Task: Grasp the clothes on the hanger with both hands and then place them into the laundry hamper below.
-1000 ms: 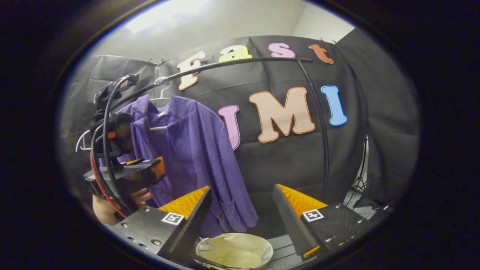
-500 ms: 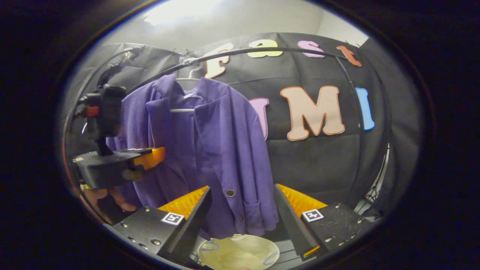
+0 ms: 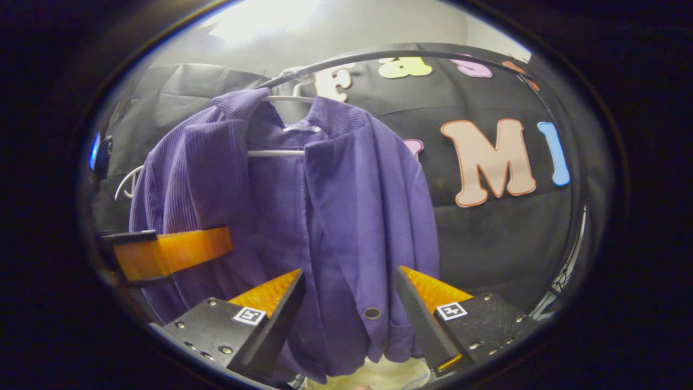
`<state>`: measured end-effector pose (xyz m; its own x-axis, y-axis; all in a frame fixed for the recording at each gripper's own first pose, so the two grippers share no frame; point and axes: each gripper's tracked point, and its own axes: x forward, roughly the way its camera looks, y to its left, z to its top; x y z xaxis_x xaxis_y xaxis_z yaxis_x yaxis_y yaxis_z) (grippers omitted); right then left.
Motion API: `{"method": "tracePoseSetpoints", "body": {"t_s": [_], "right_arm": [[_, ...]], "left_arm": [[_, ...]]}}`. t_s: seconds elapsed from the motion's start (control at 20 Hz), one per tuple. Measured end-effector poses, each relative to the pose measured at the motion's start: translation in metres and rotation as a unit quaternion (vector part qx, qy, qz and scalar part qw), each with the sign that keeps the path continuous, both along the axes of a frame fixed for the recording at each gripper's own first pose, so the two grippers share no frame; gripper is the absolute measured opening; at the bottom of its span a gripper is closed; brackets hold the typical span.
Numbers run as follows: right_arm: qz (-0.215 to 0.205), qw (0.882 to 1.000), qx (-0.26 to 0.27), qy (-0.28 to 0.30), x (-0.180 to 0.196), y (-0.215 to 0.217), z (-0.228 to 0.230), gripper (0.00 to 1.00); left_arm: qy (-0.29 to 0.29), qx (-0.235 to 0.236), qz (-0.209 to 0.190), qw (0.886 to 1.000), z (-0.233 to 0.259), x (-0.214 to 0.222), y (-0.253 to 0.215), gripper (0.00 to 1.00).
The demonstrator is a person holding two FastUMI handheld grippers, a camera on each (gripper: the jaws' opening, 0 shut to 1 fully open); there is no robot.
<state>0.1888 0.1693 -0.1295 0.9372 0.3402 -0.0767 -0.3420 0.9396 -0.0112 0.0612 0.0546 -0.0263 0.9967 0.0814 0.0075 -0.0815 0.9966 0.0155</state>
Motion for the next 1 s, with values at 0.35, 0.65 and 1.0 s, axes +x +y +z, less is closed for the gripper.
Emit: {"method": "tracePoseSetpoints", "body": {"t_s": [0.35, 0.65, 1.0], "right_arm": [[-0.064, 0.997, -0.025, -0.042, 0.066, -0.015, 0.021, 0.98], [-0.052, 0.998, -0.011, -0.016, 0.105, -0.02, 0.028, 0.71], [0.055, 0.997, 0.018, 0.045, 0.109, -0.012, 0.034, 0.04]], "left_arm": [[0.011, -0.019, -0.057, 0.998, 0.003, -0.02, -0.013, 0.0], [0.019, -0.027, -0.094, 0.995, 0.017, -0.035, -0.024, 0.0], [0.021, -0.014, -0.108, 0.994, 0.025, -0.045, -0.024, 0.0]]}}
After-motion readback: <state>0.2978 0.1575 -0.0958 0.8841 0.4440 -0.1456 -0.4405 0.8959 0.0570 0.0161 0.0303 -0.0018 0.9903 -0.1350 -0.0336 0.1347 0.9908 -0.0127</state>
